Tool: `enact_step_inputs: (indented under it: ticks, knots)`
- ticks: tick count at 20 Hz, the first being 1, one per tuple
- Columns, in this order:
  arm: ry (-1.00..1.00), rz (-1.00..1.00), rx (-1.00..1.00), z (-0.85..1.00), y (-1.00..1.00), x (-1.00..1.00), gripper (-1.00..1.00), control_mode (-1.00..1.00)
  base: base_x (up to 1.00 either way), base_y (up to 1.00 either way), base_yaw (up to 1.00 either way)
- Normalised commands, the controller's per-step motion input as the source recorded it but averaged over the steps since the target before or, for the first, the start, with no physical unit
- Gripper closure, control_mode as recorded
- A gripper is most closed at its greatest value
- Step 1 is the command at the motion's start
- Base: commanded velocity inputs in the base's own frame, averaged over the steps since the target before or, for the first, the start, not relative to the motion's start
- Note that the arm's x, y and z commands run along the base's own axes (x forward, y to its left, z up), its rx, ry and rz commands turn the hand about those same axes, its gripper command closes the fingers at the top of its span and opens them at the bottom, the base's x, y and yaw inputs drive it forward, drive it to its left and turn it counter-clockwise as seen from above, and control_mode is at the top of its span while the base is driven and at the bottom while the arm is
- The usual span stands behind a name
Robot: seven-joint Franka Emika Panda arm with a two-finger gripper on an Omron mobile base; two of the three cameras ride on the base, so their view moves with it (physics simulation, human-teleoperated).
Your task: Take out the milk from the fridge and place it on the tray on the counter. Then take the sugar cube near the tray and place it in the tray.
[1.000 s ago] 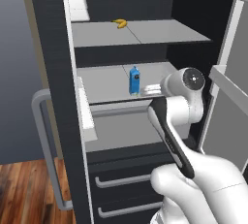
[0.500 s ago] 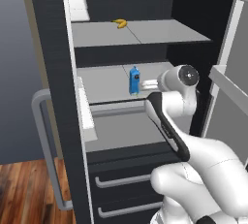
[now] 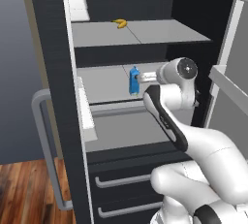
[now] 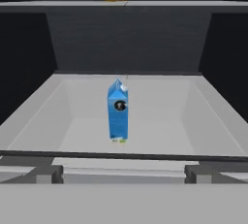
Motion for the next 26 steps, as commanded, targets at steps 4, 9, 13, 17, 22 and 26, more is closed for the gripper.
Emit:
enact_step_inputs:
  ticks: [4,9,13,17,22,26]
  knots:
    - [0.0,0.0,0.0,0.04,0.0,0.16,-1.0,-1.0,0.0,0.0,0.0]
    - [0.0,0.0,0.0,-0.05,0.0,0.19,-1.0,-1.0,0.0,0.0,0.0]
    - [-0.03,0.0,0.0,-0.21,0.0,0.02,-1.0,-1.0,0.0,0.0,0.0]
    - [-0.04,0.0,0.0,-0.17,0.0,0.05,-1.0,-1.0,0.0,0.0,0.0]
    - [0.0,0.0,-0.02,0.0,0.08,0.11,-1.0,-1.0,0.0,0.0,0.0]
    - [0.0,0.0,0.0,0.0,0.06,0.32,-1.0,-1.0,0.0,0.0,0.0]
